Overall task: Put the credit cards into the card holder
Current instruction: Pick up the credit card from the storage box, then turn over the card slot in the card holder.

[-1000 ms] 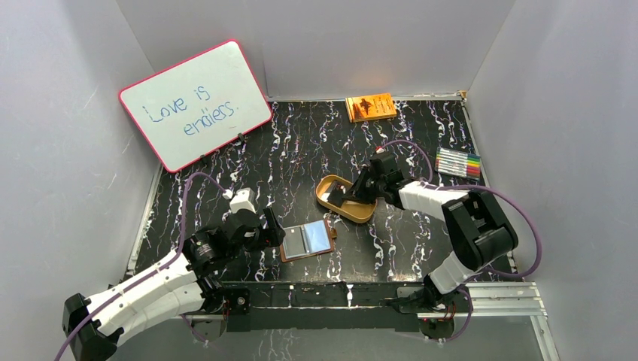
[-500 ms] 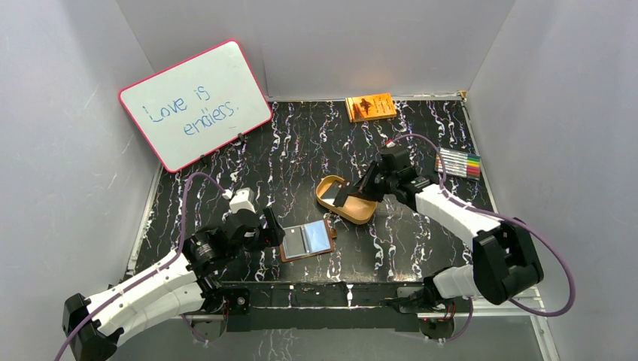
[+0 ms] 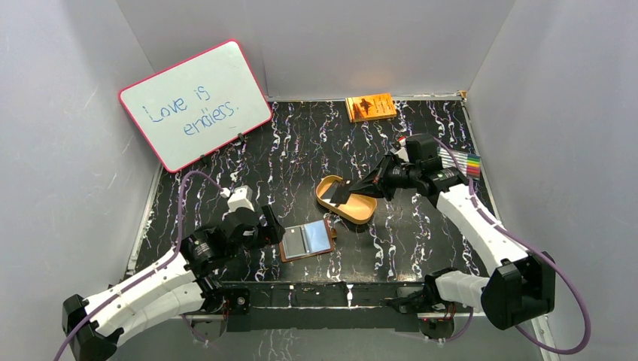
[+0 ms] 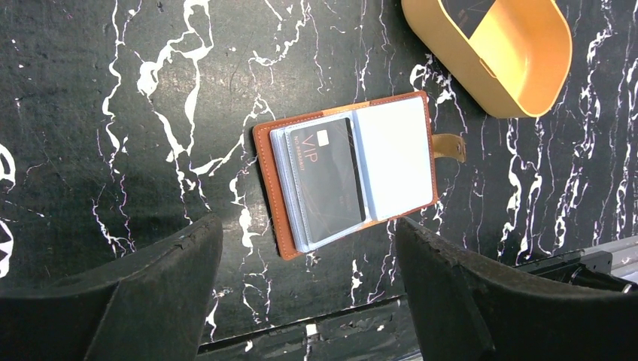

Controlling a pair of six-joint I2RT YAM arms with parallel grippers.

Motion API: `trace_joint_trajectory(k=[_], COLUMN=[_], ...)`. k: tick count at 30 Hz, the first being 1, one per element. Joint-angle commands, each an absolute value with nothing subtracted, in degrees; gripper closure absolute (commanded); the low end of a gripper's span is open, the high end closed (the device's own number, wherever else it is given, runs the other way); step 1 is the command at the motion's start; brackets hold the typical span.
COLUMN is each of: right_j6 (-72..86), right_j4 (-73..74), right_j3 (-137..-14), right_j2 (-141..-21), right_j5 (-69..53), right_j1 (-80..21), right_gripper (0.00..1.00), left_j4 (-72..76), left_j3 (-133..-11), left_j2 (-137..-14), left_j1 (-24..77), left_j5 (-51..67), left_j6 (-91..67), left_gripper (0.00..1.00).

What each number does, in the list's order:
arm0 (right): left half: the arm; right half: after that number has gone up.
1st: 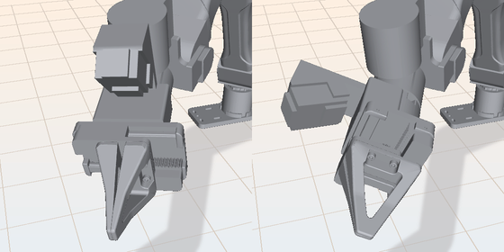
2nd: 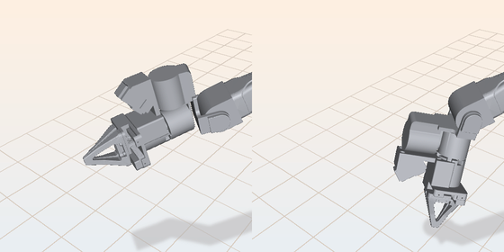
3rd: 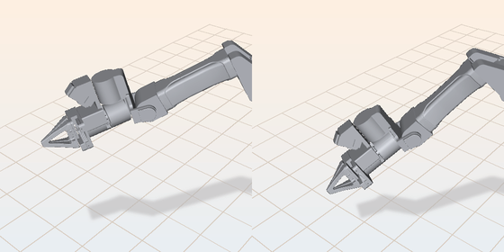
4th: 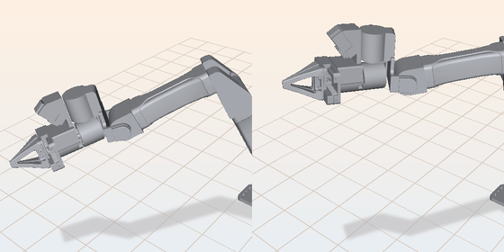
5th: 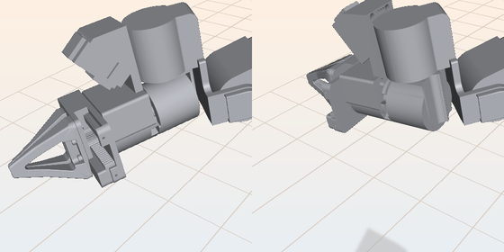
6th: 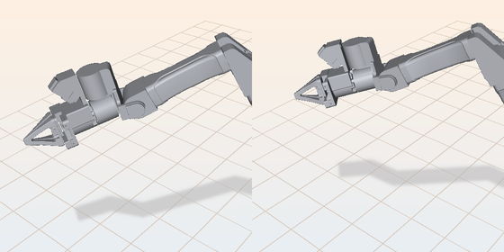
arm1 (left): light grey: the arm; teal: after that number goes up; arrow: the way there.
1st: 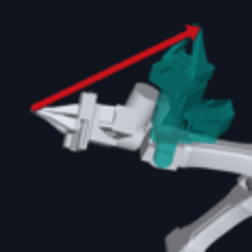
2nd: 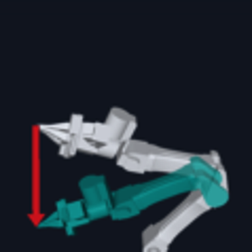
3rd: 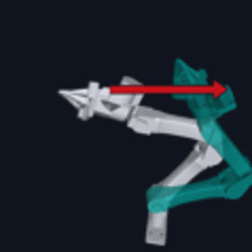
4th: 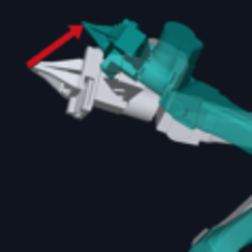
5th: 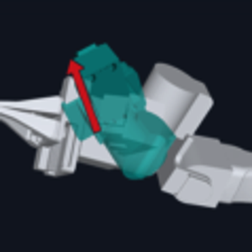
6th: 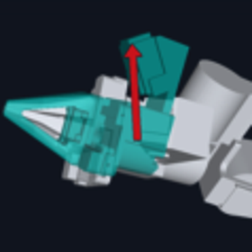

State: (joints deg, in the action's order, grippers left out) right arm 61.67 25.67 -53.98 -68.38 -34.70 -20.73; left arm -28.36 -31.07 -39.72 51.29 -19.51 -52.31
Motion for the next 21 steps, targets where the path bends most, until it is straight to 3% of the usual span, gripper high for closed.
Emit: trace_joint_trajectory(k=[1, 12, 17, 21], right_j6=[66.6, 67.5, 39.3, 29.5], right_j4=[24.3, 25.4, 43.1, 38.5], right_j3=[-54.8, -54.6, -63.5, -58.6], right_j2=[-65.5, -63.5, -68.8, -65.8], right_j5=[-45.5, -48.1, -33.0, -19.0], right_j1=[-20.6, -20.7, -24.4, -36.3], right_gripper=[1.0, 1.0, 1.0, 1.0], left_j4=[-29.0, -28.7, -29.2, -30.5], left_j3=[-32.9, -32.6, -31.5, -30.0], left_j2=[-38.2, -37.9, -39.5, -40.9], left_j1=[51.4, 51.4, 51.4, 51.4], left_j5=[-20.1, -19.4, -18.6, -17.9], left_j6=[-52.8, -52.8, -54.1, -58.5], left_gripper=[0.19, 0.19, 0.19, 0.2])
